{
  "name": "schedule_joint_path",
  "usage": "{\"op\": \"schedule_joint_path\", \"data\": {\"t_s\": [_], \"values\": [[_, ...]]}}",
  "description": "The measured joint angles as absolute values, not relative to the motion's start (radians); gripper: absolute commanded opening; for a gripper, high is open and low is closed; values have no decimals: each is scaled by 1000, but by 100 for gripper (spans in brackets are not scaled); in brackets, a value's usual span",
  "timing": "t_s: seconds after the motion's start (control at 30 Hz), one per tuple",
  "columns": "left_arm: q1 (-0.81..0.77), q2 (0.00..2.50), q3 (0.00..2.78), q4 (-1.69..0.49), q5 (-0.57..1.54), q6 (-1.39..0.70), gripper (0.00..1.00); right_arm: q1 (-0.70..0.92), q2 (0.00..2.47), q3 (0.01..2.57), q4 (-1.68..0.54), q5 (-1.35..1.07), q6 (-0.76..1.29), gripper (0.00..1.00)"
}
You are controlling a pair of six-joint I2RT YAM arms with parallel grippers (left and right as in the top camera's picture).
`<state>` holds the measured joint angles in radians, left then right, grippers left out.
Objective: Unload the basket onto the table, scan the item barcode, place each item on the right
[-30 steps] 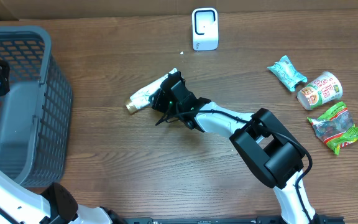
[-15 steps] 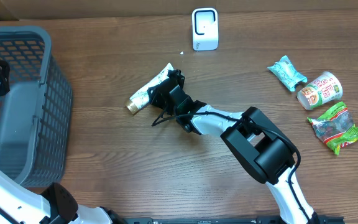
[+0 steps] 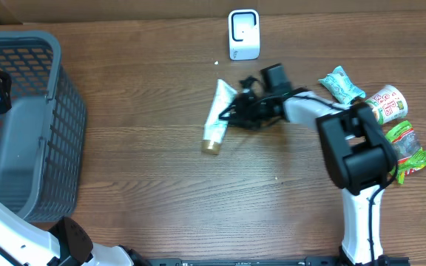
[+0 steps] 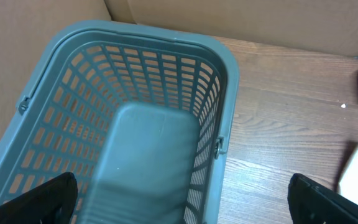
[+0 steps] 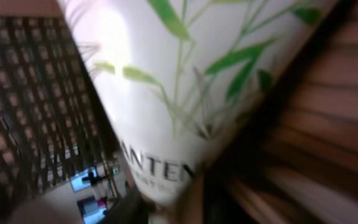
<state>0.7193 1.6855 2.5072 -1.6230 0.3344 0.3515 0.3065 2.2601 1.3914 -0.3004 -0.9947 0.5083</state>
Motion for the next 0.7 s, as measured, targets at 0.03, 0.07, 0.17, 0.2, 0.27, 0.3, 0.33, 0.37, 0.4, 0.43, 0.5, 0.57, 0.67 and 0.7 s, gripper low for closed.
{"op": "schedule_joint_path", "data": {"t_s": [0.03, 0.07, 0.17, 0.2, 0.27, 0.3, 0.33, 0.37, 0.4, 0.43, 0.5, 0.57, 0.67, 0.7], "values": [[719, 1686, 2507, -1623, 334, 352, 100, 275, 2260, 1389, -337, -1011, 467, 70], [719, 1686, 2507, -1623, 334, 352, 100, 242, 2260, 1387, -370, -1039, 424, 74], [719, 1686, 2507, -1623, 334, 352, 100, 176, 2228, 1397, -532, -1019, 324, 83], [719, 1686, 2507, -1623, 334, 352, 100, 174, 2206, 1398, -572, -982, 307, 85], [719, 1686, 2507, -1623, 334, 352, 100, 178, 2151, 1406, -666, -849, 278, 93], [719, 1686, 2507, -1623, 334, 352, 100, 188, 2106, 1417, -728, -743, 269, 99], [719, 1686, 2507, -1623, 334, 352, 100, 199, 2083, 1426, -752, -686, 261, 100], [719, 1686, 2507, -1623, 334, 352, 100, 216, 2054, 1438, -782, -610, 258, 100], [719, 1686, 2507, -1623, 334, 352, 100, 245, 2022, 1454, -807, -524, 263, 100], [719, 1686, 2507, -1623, 334, 352, 100, 274, 1997, 1465, -817, -456, 276, 100], [719, 1686, 2507, -1623, 334, 352, 100, 380, 1947, 1502, -817, -248, 323, 100], [719, 1686, 2507, -1623, 334, 352, 100, 479, 1931, 1514, -790, -94, 364, 100], [719, 1686, 2507, -1623, 334, 352, 99, 606, 1935, 1515, -740, 102, 422, 100], [719, 1686, 2507, -1623, 334, 352, 100, 630, 1936, 1515, -725, 146, 435, 100]]}}
